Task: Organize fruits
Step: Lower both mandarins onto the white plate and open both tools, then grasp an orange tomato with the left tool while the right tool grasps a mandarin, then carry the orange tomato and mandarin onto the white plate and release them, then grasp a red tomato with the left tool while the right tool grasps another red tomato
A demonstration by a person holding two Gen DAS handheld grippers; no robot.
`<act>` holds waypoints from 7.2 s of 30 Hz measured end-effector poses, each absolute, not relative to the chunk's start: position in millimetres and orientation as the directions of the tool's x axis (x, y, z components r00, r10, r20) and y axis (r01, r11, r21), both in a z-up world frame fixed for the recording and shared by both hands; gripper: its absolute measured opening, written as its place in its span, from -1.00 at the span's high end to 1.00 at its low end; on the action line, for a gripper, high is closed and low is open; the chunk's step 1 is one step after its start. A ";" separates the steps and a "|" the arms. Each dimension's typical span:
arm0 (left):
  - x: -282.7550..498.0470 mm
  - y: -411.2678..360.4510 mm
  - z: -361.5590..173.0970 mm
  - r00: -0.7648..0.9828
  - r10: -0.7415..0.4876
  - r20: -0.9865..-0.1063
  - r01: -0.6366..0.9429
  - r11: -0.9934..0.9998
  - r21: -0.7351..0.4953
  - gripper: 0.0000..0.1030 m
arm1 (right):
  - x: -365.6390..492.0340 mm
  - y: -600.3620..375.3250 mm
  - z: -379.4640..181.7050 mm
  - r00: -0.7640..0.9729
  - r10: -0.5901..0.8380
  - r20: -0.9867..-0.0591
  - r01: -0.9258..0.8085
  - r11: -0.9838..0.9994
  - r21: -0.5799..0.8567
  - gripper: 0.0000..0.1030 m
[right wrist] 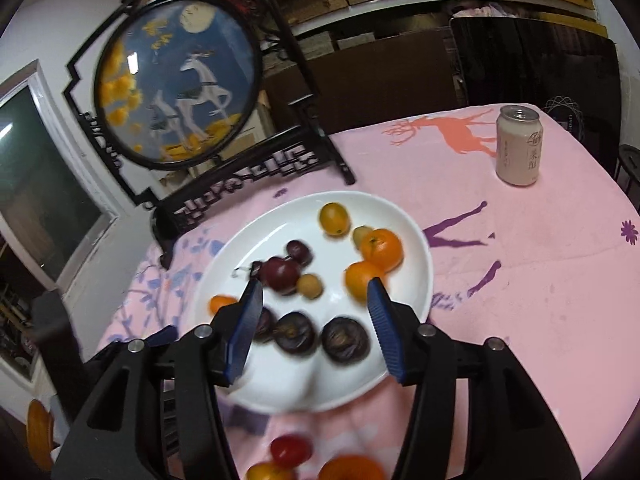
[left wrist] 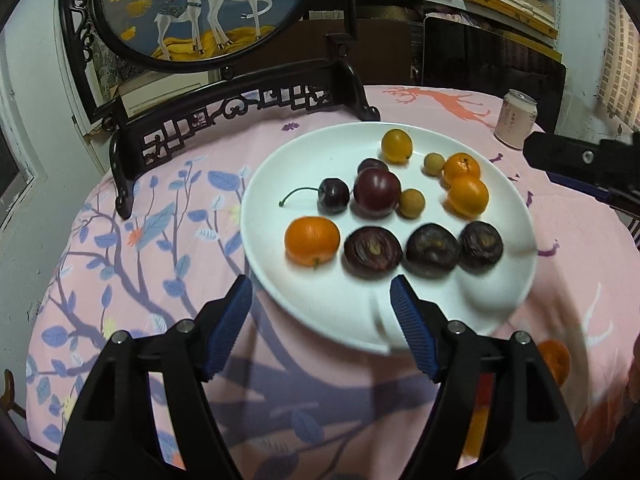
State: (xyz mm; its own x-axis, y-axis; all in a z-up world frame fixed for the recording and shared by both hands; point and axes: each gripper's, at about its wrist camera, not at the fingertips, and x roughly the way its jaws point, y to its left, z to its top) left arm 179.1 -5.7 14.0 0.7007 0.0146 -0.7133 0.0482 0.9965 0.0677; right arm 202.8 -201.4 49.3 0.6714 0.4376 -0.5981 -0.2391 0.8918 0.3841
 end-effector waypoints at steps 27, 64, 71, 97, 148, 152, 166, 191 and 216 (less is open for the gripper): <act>90.3 -63.5 -11.7 0.703 -0.053 -0.709 0.254 0.950 0.180 -0.94 | 94.4 -267.9 17.4 0.713 0.336 -0.615 -0.134 0.927 0.351 -0.20; 92.2 -31.9 -17.4 0.671 -0.080 -0.737 0.228 0.968 0.102 -0.41 | 97.0 -255.4 8.1 0.674 0.341 -0.655 -0.156 0.933 0.326 -0.20; 101.7 -24.6 -22.9 0.604 -0.164 -0.780 0.251 0.968 -0.010 0.27 | 97.9 -249.3 3.4 0.650 0.359 -0.670 -0.177 0.929 0.325 -0.20; 113.9 -21.5 -25.8 0.607 -0.139 -0.783 0.218 0.976 -0.005 0.31 | 102.6 -203.3 -26.1 0.625 0.339 -0.703 -0.269 0.939 0.213 0.15; 144.8 -4.7 19.3 0.692 -0.141 -0.708 0.149 0.988 -0.051 0.31 | 123.9 -231.8 -29.6 0.652 0.161 -0.741 -0.129 0.986 0.101 0.20; 145.7 -6.4 16.6 0.686 -0.141 -0.713 0.154 0.987 -0.047 0.31 | 125.2 -245.0 -26.1 0.646 0.210 -0.734 -0.101 0.977 0.190 0.22; 192.8 -19.8 16.3 0.691 -0.128 -0.712 0.120 0.991 -0.062 -0.55 | 195.4 -188.3 23.0 0.642 0.455 -0.618 -0.234 0.883 0.407 0.02; 112.4 -8.7 18.5 0.737 -0.041 -0.674 0.099 0.994 0.047 -0.57 | 69.8 -183.2 -10.4 0.620 0.406 -0.672 -0.394 0.901 0.180 -0.16; 103.2 -73.0 2.5 0.706 -0.139 -0.695 0.273 0.958 0.086 -0.56 | 98.4 -249.8 -1.1 0.667 0.310 -0.678 -0.156 0.947 0.279 0.44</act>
